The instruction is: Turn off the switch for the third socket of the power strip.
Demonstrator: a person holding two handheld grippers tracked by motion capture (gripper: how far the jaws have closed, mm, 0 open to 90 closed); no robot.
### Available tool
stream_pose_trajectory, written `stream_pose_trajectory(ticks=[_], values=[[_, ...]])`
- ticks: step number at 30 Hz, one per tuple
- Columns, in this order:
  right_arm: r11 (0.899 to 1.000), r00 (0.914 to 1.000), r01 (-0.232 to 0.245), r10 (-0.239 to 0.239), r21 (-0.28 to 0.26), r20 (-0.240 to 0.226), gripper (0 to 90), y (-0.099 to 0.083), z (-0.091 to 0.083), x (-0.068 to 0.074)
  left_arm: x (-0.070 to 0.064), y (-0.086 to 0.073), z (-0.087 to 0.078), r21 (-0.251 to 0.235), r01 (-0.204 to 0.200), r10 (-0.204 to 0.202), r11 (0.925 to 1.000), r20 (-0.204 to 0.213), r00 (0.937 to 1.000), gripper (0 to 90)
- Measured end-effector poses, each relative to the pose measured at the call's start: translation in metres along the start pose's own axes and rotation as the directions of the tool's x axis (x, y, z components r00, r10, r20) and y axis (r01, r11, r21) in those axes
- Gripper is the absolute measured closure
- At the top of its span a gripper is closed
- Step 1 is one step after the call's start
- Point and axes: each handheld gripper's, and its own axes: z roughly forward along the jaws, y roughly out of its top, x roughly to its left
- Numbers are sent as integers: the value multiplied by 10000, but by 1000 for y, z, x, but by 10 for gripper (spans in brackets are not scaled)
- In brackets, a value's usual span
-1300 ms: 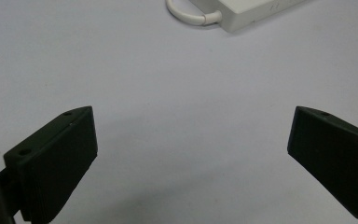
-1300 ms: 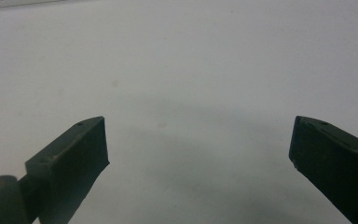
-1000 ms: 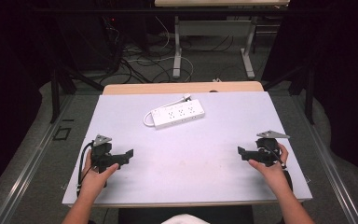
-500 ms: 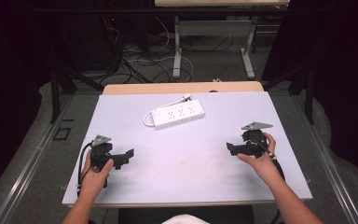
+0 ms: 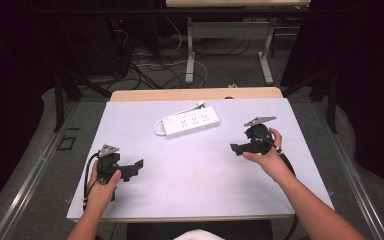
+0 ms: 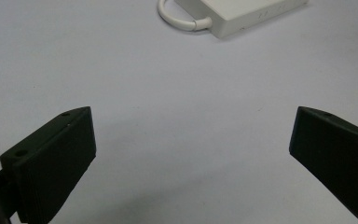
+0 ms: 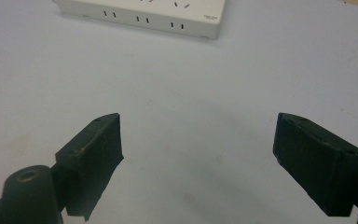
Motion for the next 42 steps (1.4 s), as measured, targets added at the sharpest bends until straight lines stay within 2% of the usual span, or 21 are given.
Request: stream_pose_trajectory(ticks=[8,19,25,28,31,34,35,38,42], values=[[9992,9993,349,-347,184,-114,193,20,7,3,0,0,1,-3,28,-28,10000,21,10000,4],[9978,9976,659,-658,44,-197,289,51,13,4,0,0,2,7,36,-36,10000,72,10000,4],[9988,9987,469,-467,105,-202,353,68,17,2,0,0,2,7,40,-40,10000,84,10000,5],[9992,9990,289,-280,264,-344,366,75,20,2,0,0,2,-2,51,-51,10000,85,10000,4],[9987,9987,364,-351,346,-373,378,80,24,1,0,0,2,10,40,-40,10000,85,10000,5],[9987,9986,219,-196,467,-488,378,87,27,2,0,-1,3,97,28,-29,9999,92,10000,5],[9985,9982,399,-381,379,-471,378,89,28,2,0,-1,3,117,20,-21,9999,88,10000,5],[9978,9981,436,-414,497,-448,378,95,31,4,1,0,3,175,-1,-1,9998,123,9999,5],[9971,9973,691,-682,321,-285,371,103,35,6,0,-1,3,112,19,-20,9999,112,9999,5]])
